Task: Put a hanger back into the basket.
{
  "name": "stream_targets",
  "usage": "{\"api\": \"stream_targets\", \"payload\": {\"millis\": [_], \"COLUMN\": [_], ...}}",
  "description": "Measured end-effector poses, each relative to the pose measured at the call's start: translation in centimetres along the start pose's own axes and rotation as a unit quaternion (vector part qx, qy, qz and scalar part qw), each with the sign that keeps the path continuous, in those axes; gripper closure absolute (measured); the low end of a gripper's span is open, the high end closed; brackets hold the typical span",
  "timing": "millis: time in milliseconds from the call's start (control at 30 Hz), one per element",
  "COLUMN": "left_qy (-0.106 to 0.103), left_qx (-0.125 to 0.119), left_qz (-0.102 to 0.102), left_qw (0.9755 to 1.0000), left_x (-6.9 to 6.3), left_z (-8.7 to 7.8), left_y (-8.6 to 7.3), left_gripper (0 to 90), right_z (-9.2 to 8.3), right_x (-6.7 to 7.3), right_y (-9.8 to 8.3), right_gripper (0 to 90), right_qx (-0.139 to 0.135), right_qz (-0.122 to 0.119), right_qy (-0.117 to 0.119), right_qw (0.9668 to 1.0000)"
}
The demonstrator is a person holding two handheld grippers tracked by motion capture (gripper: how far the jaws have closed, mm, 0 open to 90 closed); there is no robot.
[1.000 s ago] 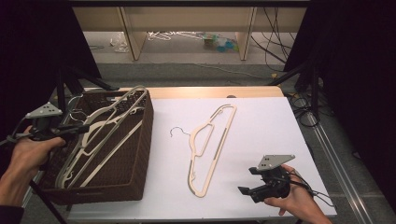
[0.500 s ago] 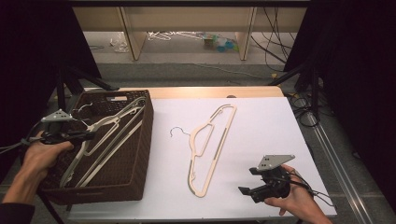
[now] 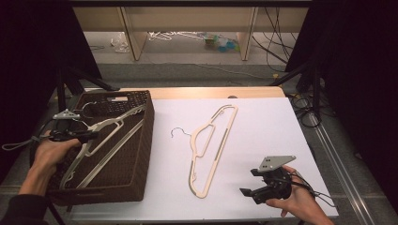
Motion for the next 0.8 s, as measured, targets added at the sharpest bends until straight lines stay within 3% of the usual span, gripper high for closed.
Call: {"api": "stream_targets", "payload": {"millis": [200,233,400,600,700,800], "left_qy": [0.022,0.026,0.047,0.049,0.056,0.066], "left_qx": [-0.015,-0.008,-0.004,0.0,0.003,0.001], "left_qz": [-0.03,-0.023,-0.032,-0.045,-0.05,-0.056], "left_qw": [0.9992,0.9994,0.9984,0.9978,0.9972,0.9962], "left_x": [1.0,1.3,1.8,2.5,2.8,3.0], "left_z": [0.7,0.6,0.9,1.3,1.5,1.2], "left_y": [-0.4,-0.5,-0.8,-1.7,-2.1,-2.3], "left_gripper": [79.5,79.5,77.8,71.1,64.7,63.9], "right_z": [0.2,0.2,0.0,0.2,0.1,0.2], "right_x": [-0.1,-0.1,0.0,-0.1,0.0,-0.2], "right_y": [0.0,0.0,-0.1,-0.1,-0.2,-0.2], "right_gripper": [24.1,24.1,24.1,24.1,24.2,24.2], "right_qx": [-0.006,-0.006,0.0,-0.004,0.003,-0.001], "right_qz": [-0.003,-0.003,0.005,0.002,0.002,-0.003], "right_qy": [-0.004,-0.004,0.001,-0.005,0.0,-0.003], "right_qw": [1.0,1.0,1.0,1.0,1.0,1.0]}}
Point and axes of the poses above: each handheld gripper's, and its own axes: z roughly forward along the jaws, y roughly out of its top, x roughly to its left, the point moved 7 cm from there along z, roughly forward along the jaws, and after that the axes turned 11 degrees about -z, right-handed, at the moved point
